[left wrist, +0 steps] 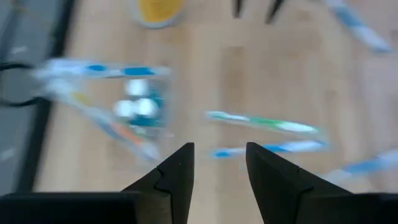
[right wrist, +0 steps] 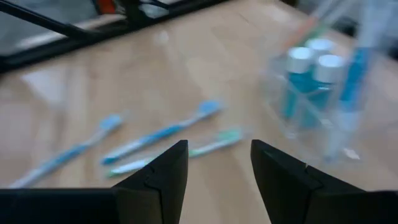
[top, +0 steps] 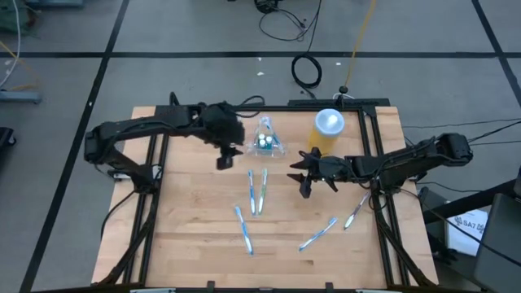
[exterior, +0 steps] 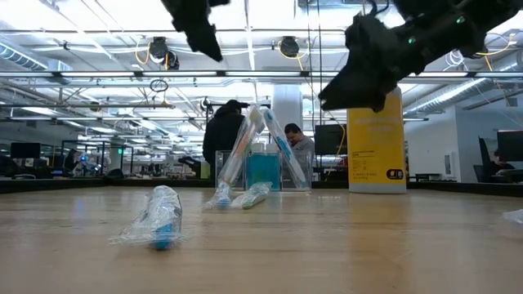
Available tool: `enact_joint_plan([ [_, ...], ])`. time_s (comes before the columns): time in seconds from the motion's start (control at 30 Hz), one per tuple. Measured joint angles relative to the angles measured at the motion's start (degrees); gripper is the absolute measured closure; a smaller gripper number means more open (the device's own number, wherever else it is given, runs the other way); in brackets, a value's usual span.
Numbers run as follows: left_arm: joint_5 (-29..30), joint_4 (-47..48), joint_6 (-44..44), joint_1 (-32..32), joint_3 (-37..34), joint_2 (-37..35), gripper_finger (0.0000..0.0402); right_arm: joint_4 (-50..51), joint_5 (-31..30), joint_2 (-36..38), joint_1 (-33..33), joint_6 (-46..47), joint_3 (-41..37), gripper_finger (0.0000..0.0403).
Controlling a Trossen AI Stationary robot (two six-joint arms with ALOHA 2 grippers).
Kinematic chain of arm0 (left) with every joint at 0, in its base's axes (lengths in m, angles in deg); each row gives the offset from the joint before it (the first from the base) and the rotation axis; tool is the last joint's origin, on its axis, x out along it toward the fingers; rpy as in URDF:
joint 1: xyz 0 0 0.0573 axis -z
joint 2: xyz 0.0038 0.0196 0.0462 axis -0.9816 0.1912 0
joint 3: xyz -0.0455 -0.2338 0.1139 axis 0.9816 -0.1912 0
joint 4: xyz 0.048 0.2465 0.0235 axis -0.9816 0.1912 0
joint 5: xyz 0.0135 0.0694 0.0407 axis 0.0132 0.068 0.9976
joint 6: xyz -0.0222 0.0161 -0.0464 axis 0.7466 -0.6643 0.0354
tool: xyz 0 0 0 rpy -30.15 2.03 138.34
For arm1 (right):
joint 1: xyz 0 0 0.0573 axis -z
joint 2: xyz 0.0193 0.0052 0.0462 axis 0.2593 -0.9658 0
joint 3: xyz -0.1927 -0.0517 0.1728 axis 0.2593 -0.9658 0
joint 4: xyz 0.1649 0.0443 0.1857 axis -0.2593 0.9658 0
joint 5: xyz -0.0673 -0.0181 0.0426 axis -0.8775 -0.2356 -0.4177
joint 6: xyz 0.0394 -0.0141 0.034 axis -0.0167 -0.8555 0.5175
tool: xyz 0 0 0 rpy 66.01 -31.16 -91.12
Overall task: Pick & Place toothbrushing station
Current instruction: Put the violet toothbrush into the right compartment of the transparent organizer
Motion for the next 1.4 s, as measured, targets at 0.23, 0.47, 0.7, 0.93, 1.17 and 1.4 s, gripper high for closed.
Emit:
enact_joint_plan([
  [0.23, -5.6, -11.2, 1.1, -1.9, -13.1, -10.5, 0.0250, -4.9, -3.7, -1.2, -7.6, 6.4, 0.1, 0.0236],
  [0.47, -5.2, -31.2, 7.0, -1.7, -28.9, -16.2, 0.0250, -3.2, -3.9, -3.7, -12.6, 13.9, 0.6, 0.0236],
  [0.7, -5.1, -42.7, 10.6, -0.7, -36.4, -15.3, 0.0250, 17.6, 2.9, -3.9, -12.2, 24.7, 6.3, 0.0236],
  [0.93, -5.1, -42.9, 10.7, 0.6, -38.7, -15.2, 0.0250, 31.1, 17.5, -2.7, -13.8, 49.8, 8.0, 0.0236],
  [1.17, -5.1, -43.1, 8.2, 2.6, -38.7, -15.2, 0.0250, 46.8, 27.6, 0.0, -18.9, 72.4, 8.0, 0.0236],
  [1.4, -5.1, -43.0, 6.1, 4.5, -38.7, -15.2, 0.0250, 62.7, 33.1, 0.5, -23.6, 88.9, 7.6, 0.0236],
])
